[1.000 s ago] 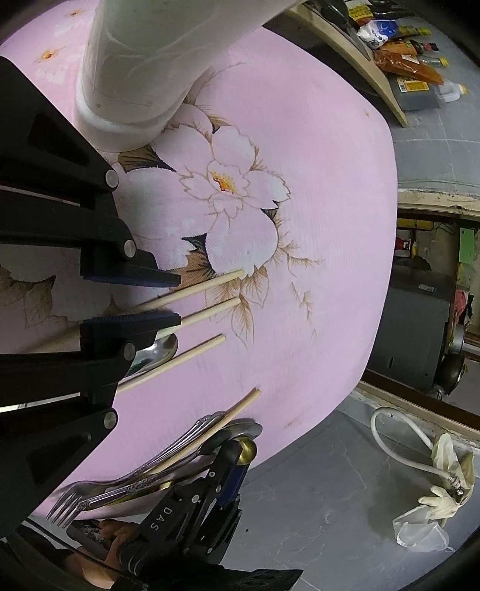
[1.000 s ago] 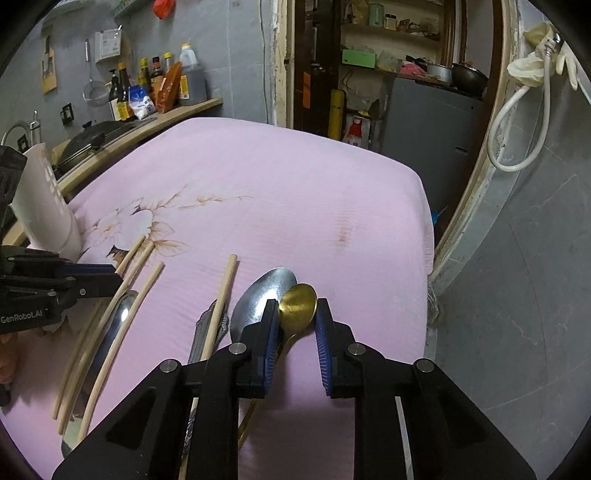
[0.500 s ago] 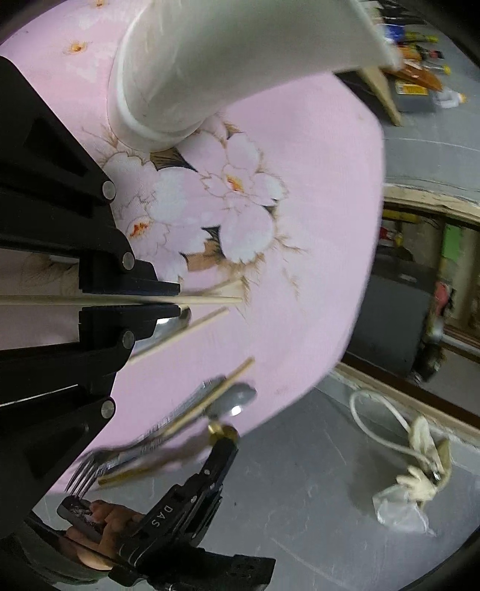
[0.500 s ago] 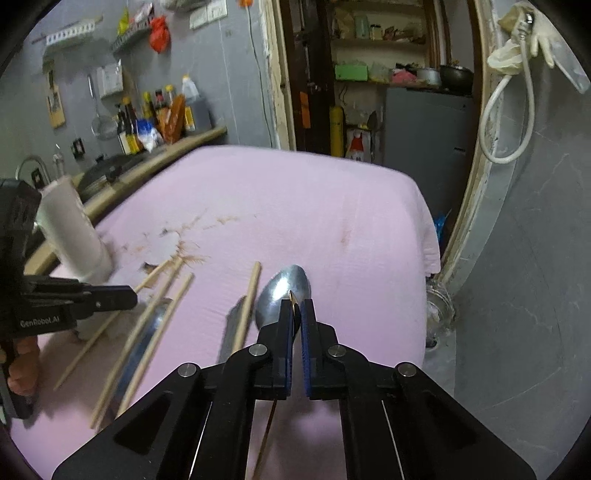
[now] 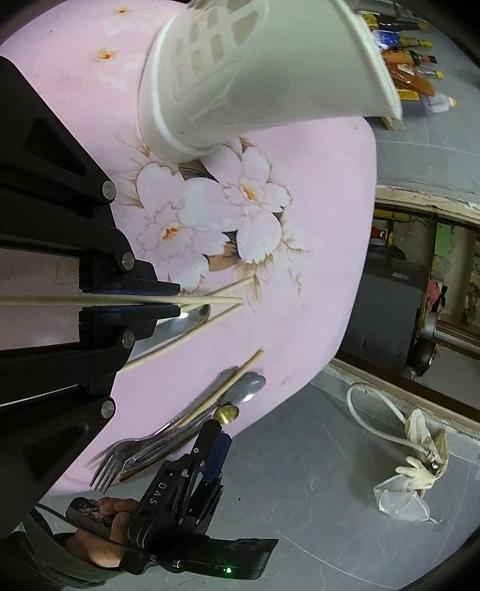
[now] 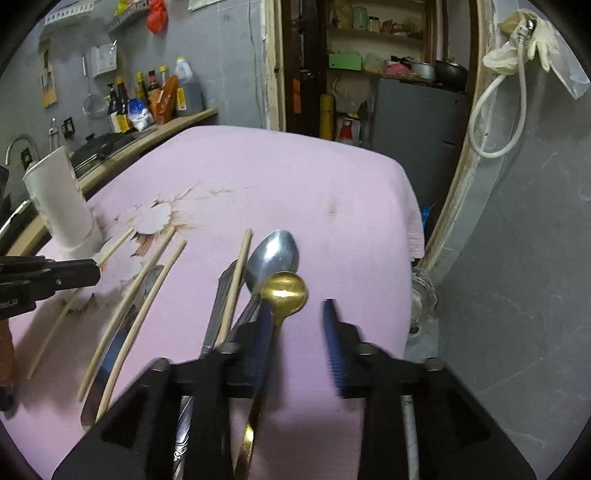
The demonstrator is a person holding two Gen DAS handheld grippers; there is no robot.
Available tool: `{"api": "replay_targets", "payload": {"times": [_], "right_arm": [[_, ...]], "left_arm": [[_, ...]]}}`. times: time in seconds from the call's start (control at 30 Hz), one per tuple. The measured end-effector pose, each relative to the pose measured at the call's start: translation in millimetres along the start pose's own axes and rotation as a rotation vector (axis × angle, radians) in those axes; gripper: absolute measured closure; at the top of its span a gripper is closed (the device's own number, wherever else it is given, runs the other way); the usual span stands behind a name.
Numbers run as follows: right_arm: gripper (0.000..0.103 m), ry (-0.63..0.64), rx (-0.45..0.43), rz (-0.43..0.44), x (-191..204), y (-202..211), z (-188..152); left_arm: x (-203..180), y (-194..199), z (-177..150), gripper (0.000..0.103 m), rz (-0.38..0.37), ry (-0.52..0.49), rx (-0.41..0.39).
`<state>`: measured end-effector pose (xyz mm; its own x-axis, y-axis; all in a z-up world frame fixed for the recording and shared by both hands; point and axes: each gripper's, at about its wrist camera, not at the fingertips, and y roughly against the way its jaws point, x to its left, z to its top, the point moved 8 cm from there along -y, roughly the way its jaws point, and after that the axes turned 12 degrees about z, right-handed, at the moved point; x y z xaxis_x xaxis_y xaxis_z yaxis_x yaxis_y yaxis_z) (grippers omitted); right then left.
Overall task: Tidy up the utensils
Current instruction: 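Lift the chopstick with the left tool while the right tool lifts the gold spoon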
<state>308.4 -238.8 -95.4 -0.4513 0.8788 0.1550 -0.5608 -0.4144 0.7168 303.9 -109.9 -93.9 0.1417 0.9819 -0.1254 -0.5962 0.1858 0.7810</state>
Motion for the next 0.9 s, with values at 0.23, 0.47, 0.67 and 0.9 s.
{"api": "replay_targets", "payload": {"times": [0.23, 0.47, 0.67, 0.9], "right_arm": [[0.073, 0.026, 0.040, -0.019, 0, -21, 7], [0.077, 0.053, 0.049, -0.046, 2, -20, 2], [0.077, 0.085, -0.024, -0.055, 8, -3, 3], [0.077, 0.182, -0.278, -0.085, 42, 58, 16]], "left_arm": [[0, -7, -2, 0.101, -0.012, 0.016, 0.027], [3, -7, -3, 0.101, -0.026, 0.032, 0.035], [2, 8, 2, 0.101, -0.052, 0.033, -0.027], [5, 56, 18, 0.101, -0.117, 0.066, -0.227]]}}
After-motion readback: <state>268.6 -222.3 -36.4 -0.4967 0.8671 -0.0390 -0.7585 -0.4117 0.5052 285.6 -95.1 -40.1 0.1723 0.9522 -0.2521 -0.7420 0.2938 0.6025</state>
